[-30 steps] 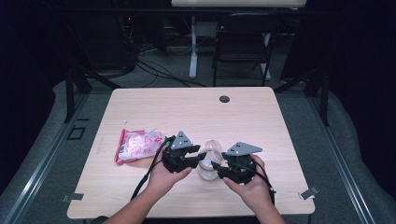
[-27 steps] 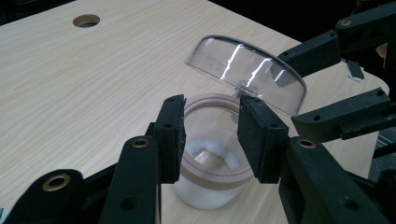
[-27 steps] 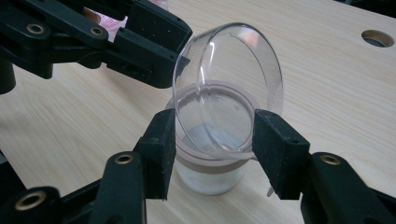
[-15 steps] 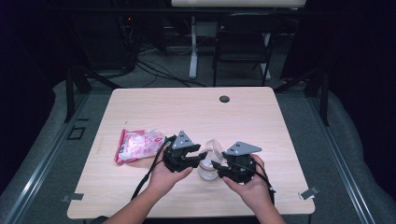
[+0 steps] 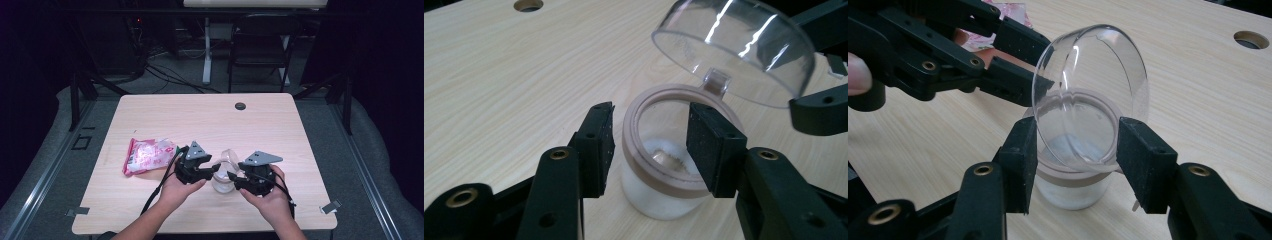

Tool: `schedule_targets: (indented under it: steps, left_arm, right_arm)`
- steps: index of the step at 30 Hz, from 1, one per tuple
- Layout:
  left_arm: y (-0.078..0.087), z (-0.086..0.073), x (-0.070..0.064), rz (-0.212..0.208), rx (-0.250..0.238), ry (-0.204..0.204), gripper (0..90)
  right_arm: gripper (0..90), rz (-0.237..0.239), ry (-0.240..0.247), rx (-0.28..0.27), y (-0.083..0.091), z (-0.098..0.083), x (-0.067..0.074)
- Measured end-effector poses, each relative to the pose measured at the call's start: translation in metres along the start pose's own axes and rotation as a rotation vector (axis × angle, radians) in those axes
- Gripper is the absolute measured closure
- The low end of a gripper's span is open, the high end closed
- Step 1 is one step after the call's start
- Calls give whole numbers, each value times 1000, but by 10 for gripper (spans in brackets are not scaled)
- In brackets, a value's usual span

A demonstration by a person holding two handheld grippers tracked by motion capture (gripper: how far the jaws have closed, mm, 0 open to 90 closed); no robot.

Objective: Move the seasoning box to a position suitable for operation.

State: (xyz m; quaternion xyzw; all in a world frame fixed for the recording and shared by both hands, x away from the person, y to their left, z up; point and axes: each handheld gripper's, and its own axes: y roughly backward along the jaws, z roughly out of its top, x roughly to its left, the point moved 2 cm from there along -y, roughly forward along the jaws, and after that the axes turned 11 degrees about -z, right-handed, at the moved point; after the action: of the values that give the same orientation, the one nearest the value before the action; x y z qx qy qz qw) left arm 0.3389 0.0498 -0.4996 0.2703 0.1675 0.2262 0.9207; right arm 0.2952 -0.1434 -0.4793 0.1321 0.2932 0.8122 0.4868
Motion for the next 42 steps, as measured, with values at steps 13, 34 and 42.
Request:
schedule_targets:
  steps: [13,34,42]
  left_arm:
    - [-11,-9,3,-8,33,24,576]
    - [-16,-14,3,0,22,12,675]
    - [-15,-14,2,0,25,4,690]
  right_arm:
    - [512,11,-14,-7,0,-1,-2]
    - [602,-22,-66,-15,9,-7,-22]
    - [628,-34,-108,-3,12,-15,-36]
